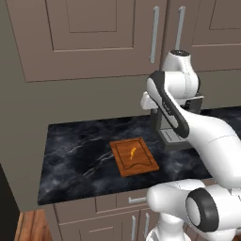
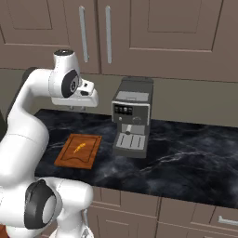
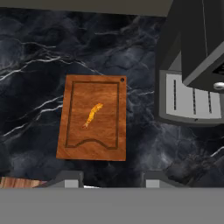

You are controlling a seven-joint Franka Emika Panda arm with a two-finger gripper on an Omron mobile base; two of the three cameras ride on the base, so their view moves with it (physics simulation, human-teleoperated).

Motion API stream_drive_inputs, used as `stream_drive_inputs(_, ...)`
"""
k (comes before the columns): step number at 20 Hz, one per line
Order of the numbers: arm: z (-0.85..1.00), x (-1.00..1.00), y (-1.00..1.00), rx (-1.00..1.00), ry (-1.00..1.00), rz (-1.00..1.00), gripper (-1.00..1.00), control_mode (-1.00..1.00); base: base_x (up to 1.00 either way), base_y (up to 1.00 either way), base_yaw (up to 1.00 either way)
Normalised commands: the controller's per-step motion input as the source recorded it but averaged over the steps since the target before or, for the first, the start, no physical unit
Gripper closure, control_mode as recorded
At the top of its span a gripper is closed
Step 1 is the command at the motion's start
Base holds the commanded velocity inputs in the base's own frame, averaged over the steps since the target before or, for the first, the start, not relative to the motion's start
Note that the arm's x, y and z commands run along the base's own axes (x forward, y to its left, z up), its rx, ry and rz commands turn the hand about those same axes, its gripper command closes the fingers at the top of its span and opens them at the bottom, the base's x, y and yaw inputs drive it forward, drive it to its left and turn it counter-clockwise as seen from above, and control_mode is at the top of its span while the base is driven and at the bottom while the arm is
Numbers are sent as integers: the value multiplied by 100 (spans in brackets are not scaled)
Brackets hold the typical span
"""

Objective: Open the cabinet, retrieve the rolling pin, and place it next to the meat on the cutting board to prepare for tenderizing.

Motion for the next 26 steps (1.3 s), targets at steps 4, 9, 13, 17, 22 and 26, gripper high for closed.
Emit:
stream_drive_inputs(4, 0, -1, 0, -1, -1, 0, -100, -100, 0, 0, 0)
stream_drive_inputs(9, 0, 0, -4, 0, -16, -1, -100, -100, 0, 0, 0)
stream_drive_inputs(13, 6, 0, 0, -5, -22, -16, -100, -100, 0, 0, 0)
stream_drive_inputs(17, 15, -2, -1, -8, -29, -18, -100, -100, 0, 0, 0)
stream_drive_inputs(22, 35, 0, -27, -4, -21, -11, -100, -100, 0, 0, 0)
stream_drive_inputs(26, 31, 0, -40, -2, -20, -1, -100, -100, 0, 0, 0)
